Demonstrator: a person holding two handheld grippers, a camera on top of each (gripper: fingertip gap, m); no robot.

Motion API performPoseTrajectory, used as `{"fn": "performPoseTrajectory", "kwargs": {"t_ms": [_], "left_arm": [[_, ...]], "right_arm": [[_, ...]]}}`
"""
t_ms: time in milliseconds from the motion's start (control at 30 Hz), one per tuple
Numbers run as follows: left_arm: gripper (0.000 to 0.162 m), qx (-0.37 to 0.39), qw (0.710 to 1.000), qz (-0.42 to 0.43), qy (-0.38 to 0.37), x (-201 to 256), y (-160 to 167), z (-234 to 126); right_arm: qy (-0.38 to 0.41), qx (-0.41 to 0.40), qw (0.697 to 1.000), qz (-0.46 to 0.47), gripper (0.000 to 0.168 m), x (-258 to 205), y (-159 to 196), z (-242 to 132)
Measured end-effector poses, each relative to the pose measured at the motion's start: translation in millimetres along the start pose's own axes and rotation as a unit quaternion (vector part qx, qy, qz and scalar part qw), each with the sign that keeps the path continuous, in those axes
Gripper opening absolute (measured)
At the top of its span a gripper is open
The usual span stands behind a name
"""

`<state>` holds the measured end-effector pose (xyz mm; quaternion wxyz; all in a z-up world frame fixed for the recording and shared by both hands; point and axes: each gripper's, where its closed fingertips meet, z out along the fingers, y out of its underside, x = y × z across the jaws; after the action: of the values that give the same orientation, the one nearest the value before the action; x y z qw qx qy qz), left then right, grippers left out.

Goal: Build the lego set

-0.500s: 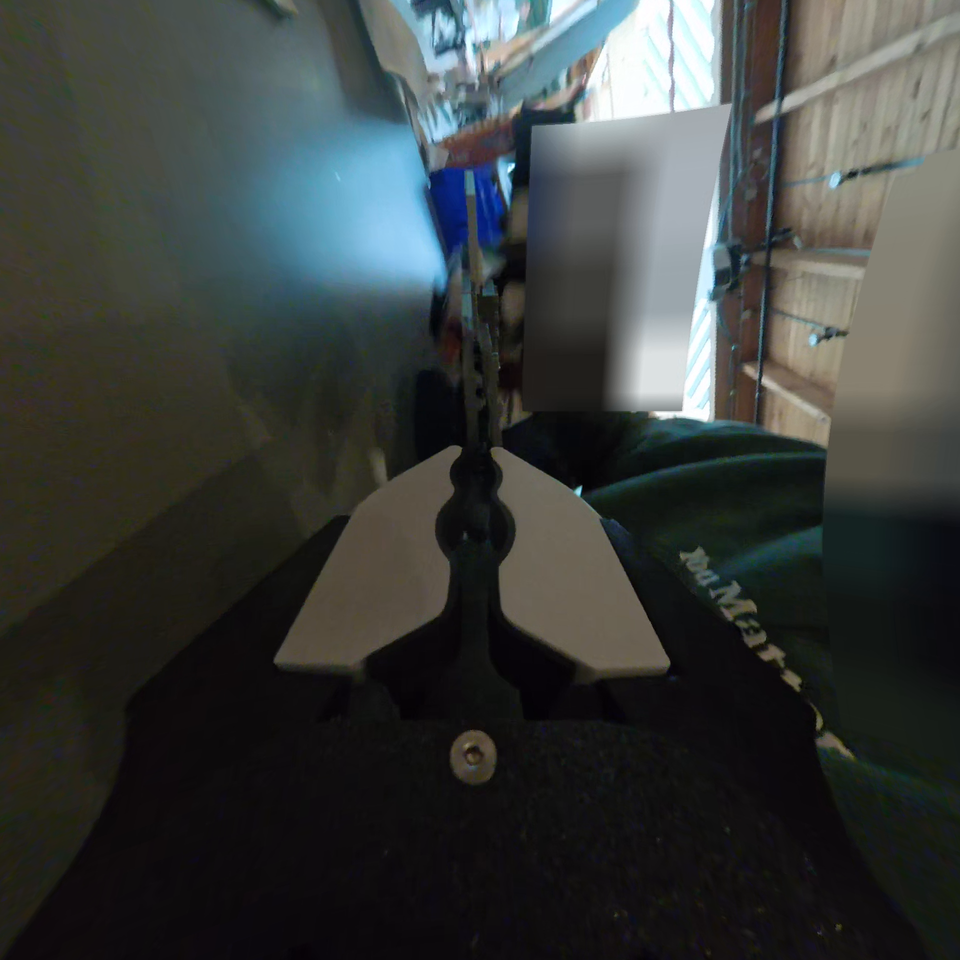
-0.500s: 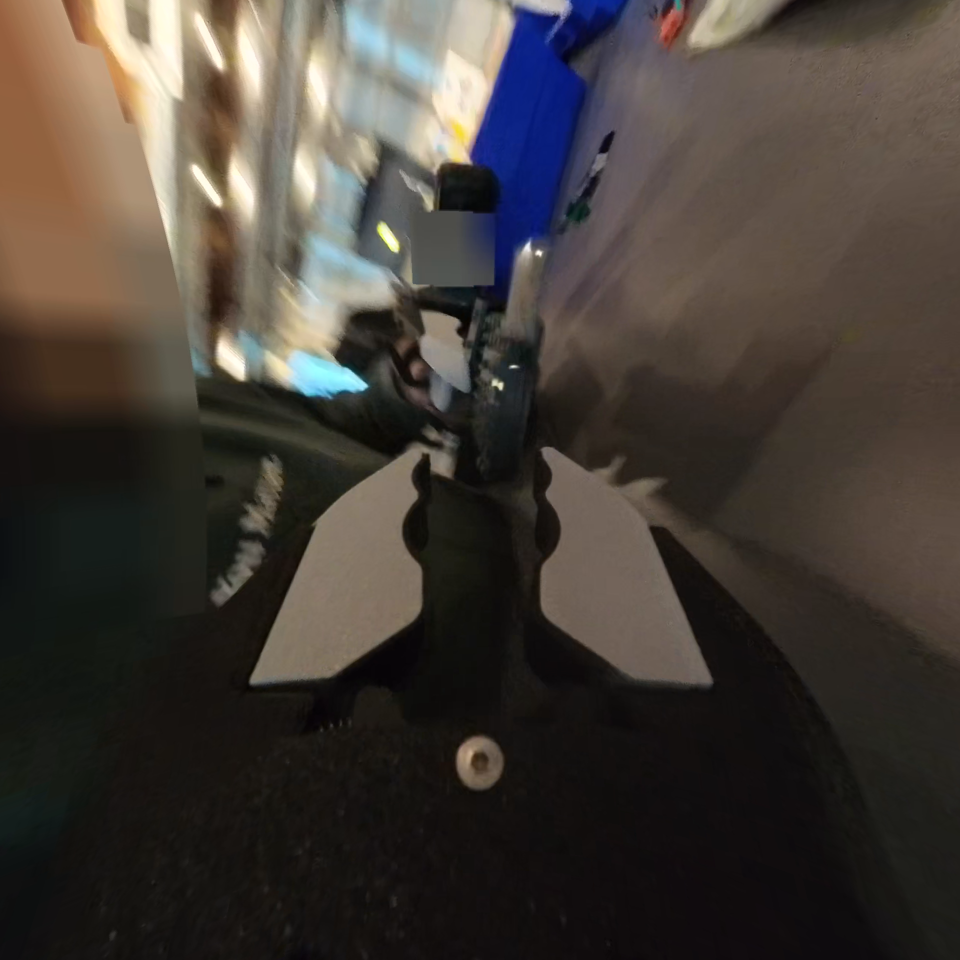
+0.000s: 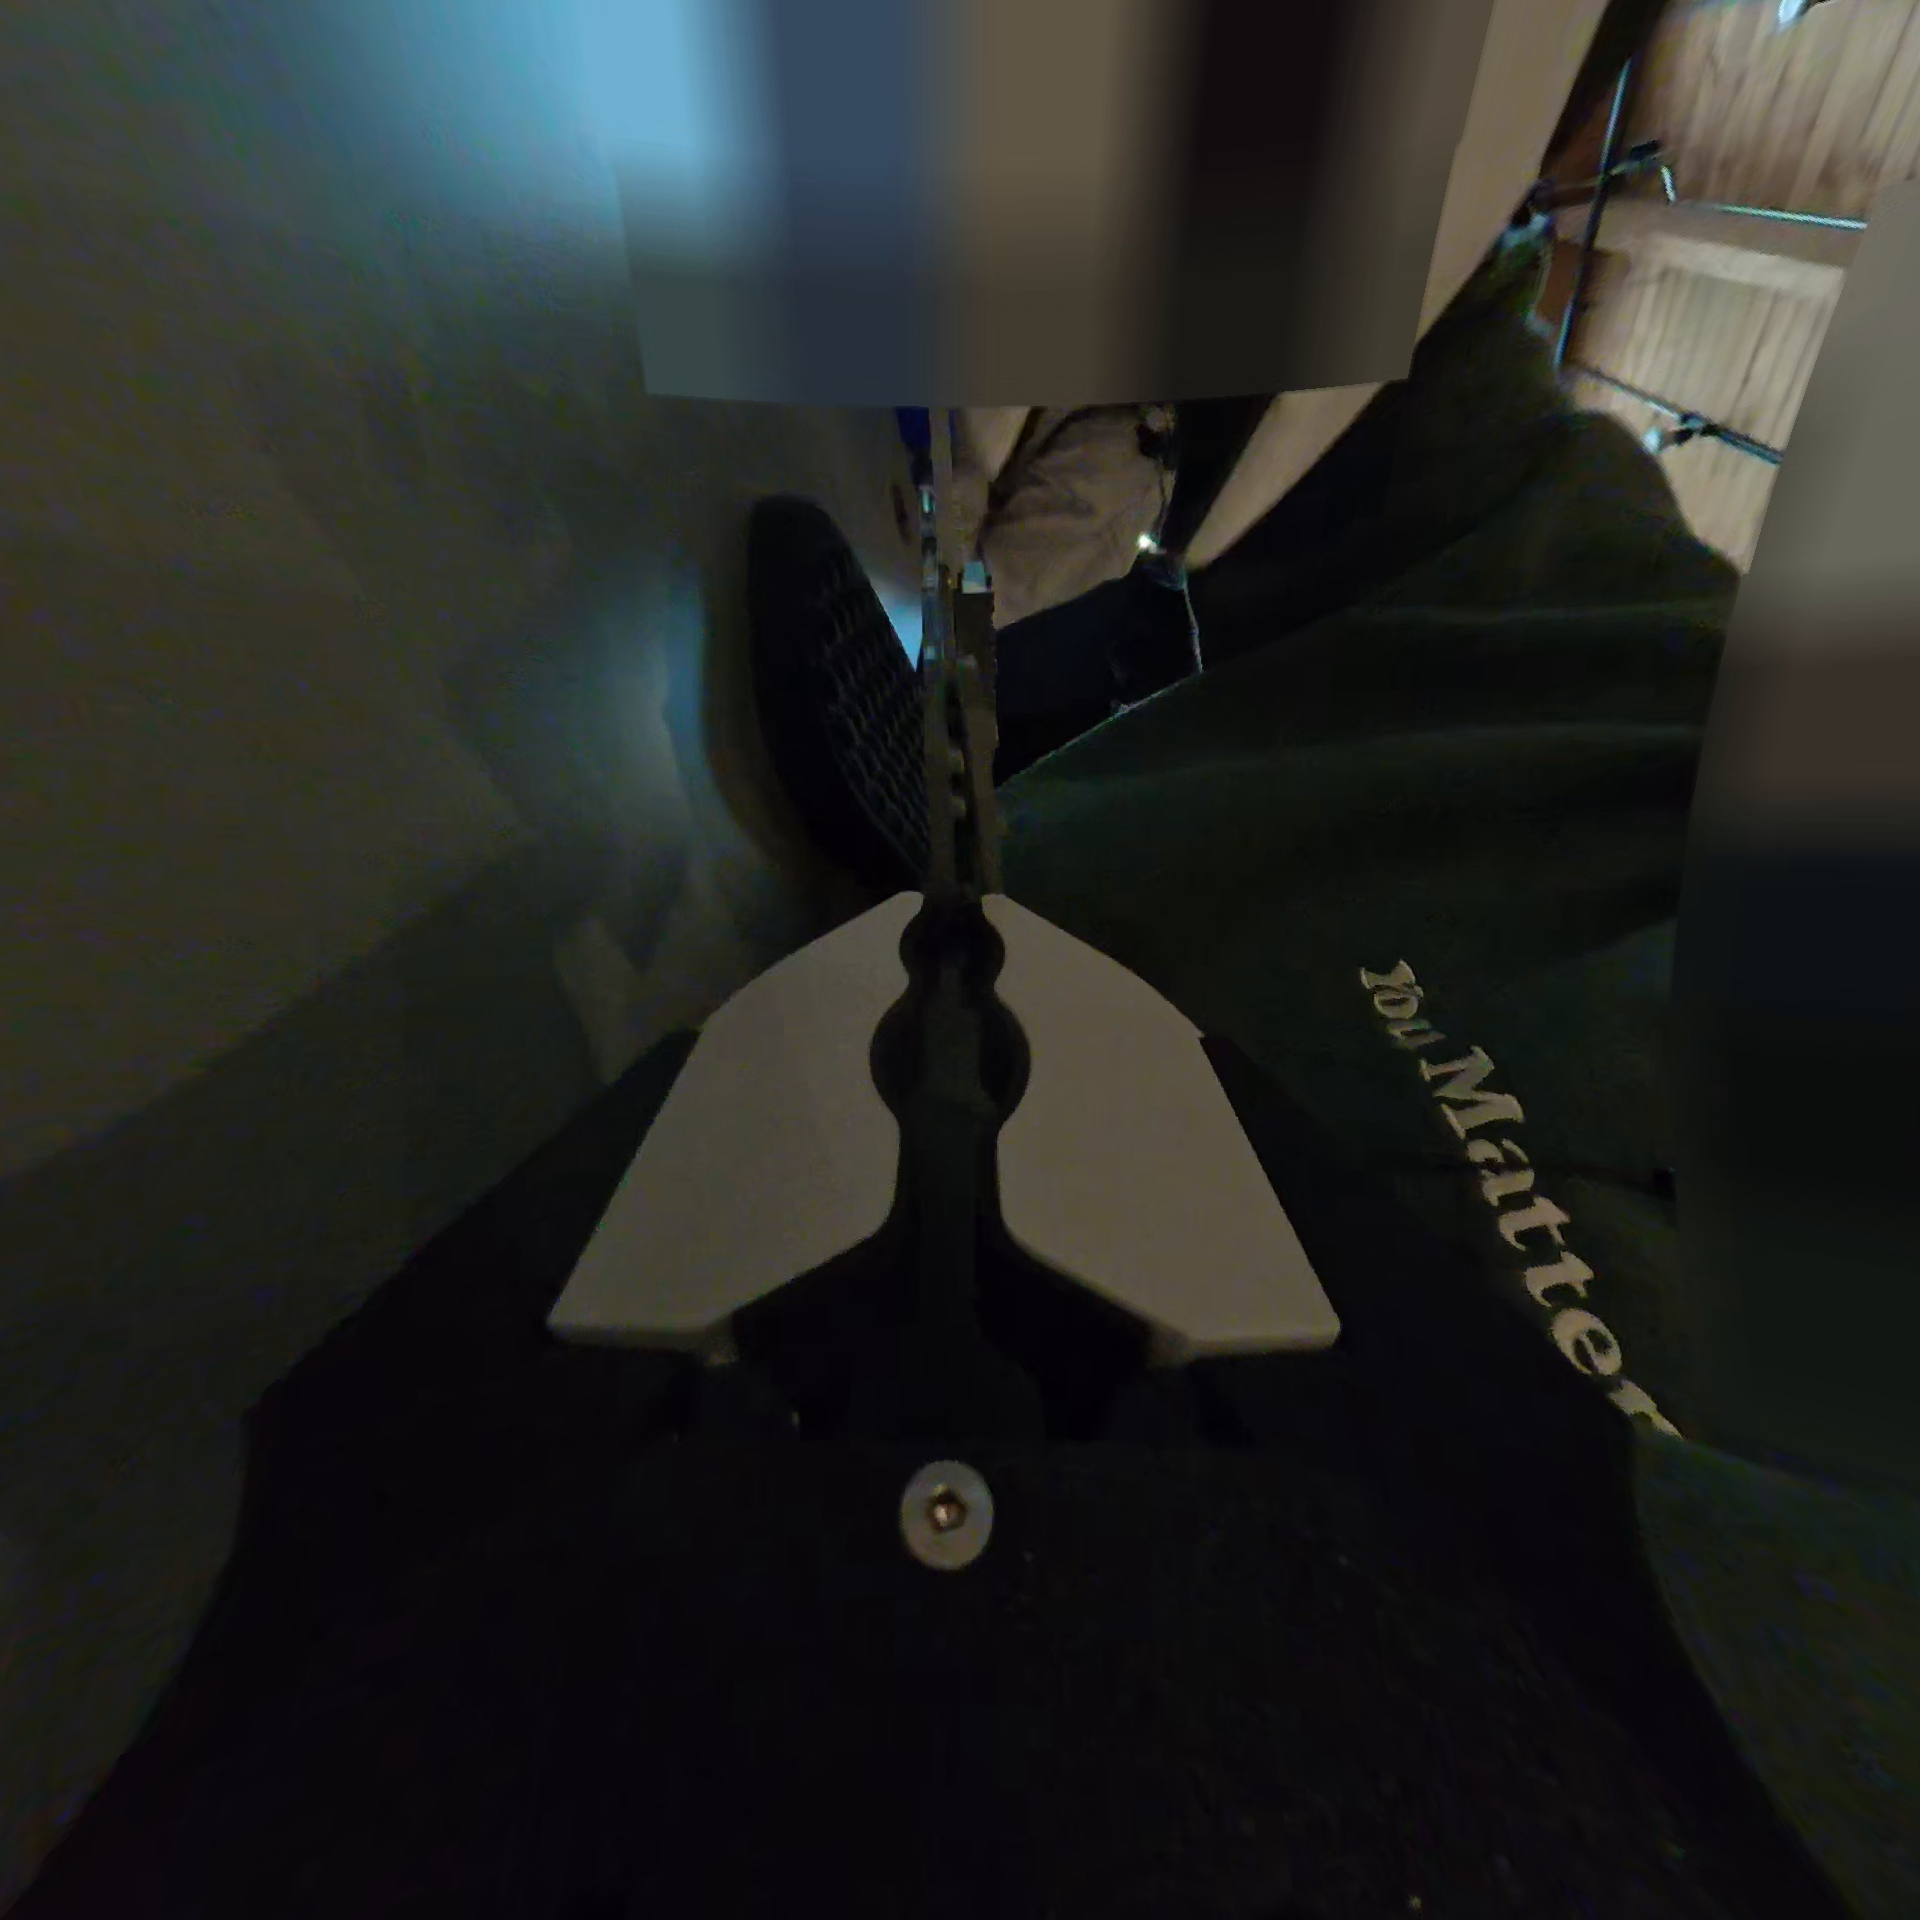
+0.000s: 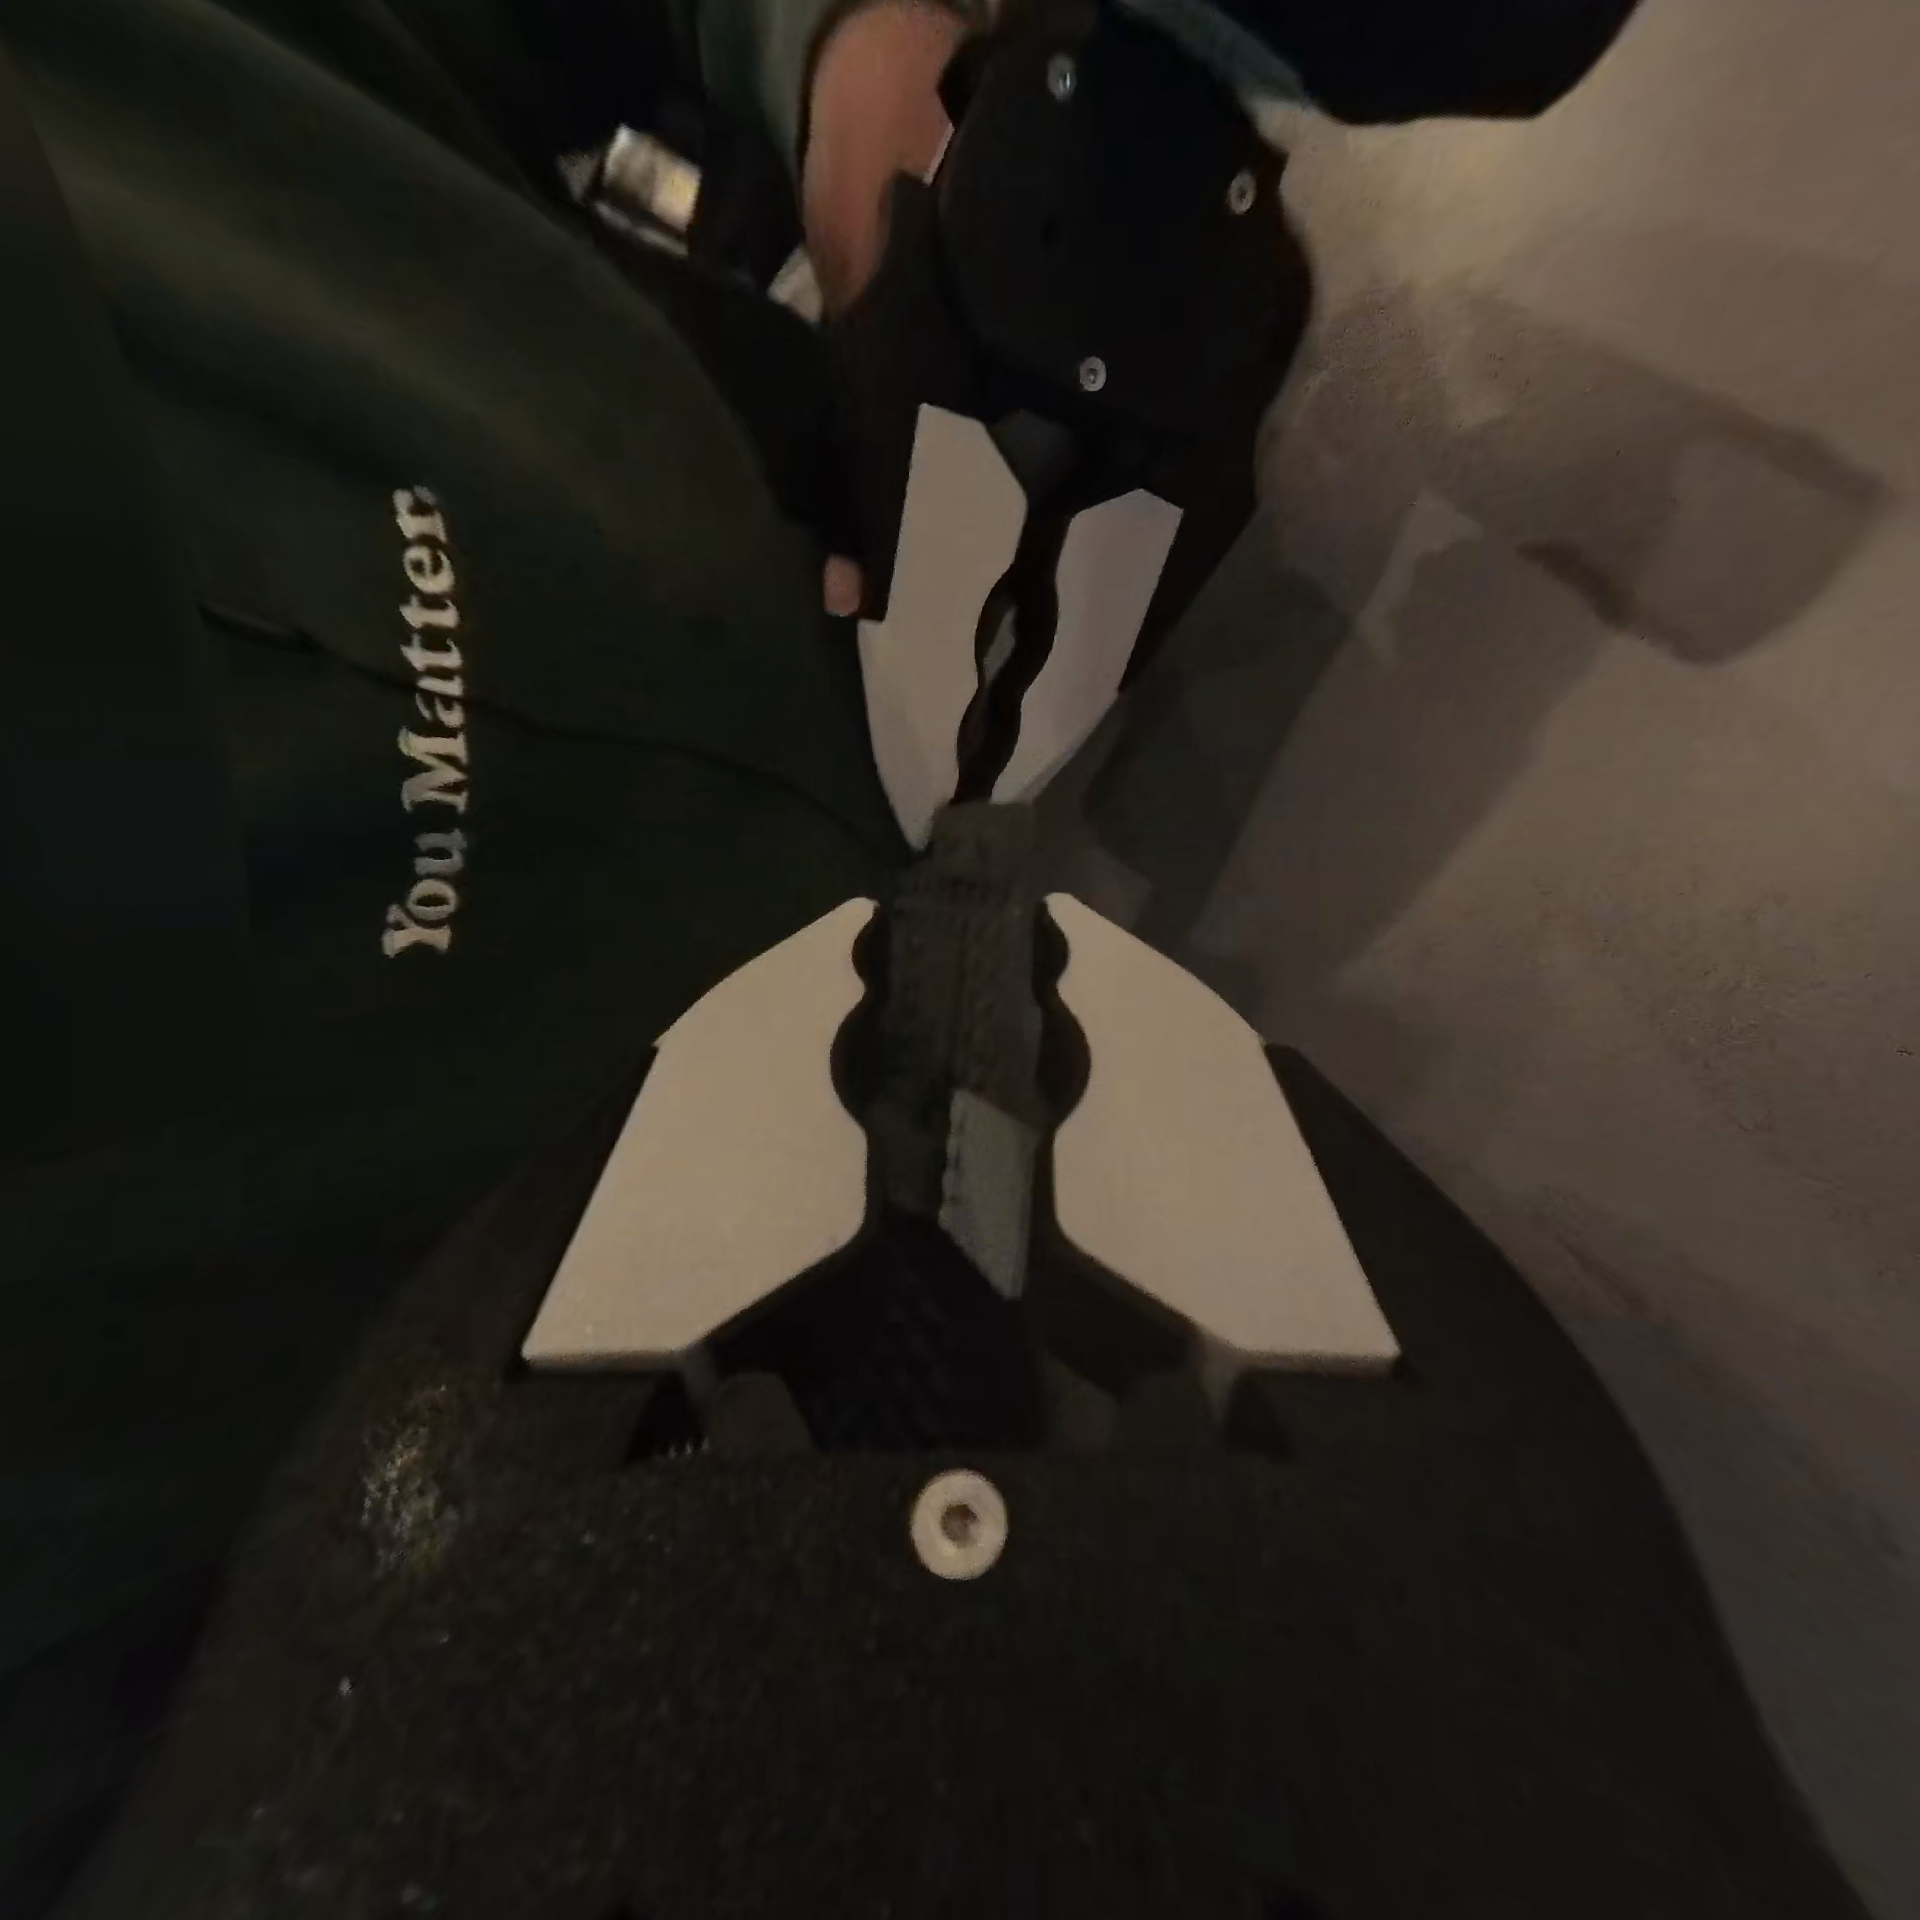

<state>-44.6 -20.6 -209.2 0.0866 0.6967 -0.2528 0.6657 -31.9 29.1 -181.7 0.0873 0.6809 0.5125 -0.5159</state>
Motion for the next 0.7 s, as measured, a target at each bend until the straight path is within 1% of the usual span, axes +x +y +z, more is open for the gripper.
{"fn": "performPoseTrajectory", "kwargs": {"t_ms": [33,133,233,300,333,500,700], "left_arm": [[0.005,-0.002,1.0,-0.002,0.001,0.1,1.0,0.3],[0.005,-0.011,1.0,0.006,-0.003,0.4,3.2,1.6],[0.005,-0.014,1.0,0.016,-0.009,0.2,4.2,2.4],[0.005,-0.015,1.0,0.017,-0.01,0.1,5.0,2.0],[0.005,-0.015,1.0,0.018,-0.012,-0.3,5.9,1.6],[0.005,-0.015,1.0,0.016,-0.01,-0.3,9.7,0.8],[0.005,-0.019,1.0,0.014,-0.004,0.3,12.6,1.4]], "right_arm": [[-0.014,-0.012,1.0,0.008,0.025,0.1,-0.8,5.8],[-0.039,-0.043,0.998,0.02,0.026,4.1,3.7,22.0],[-0.064,-0.057,0.996,0.029,0.026,3.8,7.7,32.1],[-0.071,-0.062,0.995,0.031,0.015,2.9,9.2,35.5],[-0.07,-0.061,0.995,0.031,0.012,3.6,9.3,36.2],[-0.08,-0.048,0.995,0.045,0.009,4.4,6.5,34.6],[-0.074,-0.042,0.995,0.052,0.007,6.6,2.8,33.2]]}}
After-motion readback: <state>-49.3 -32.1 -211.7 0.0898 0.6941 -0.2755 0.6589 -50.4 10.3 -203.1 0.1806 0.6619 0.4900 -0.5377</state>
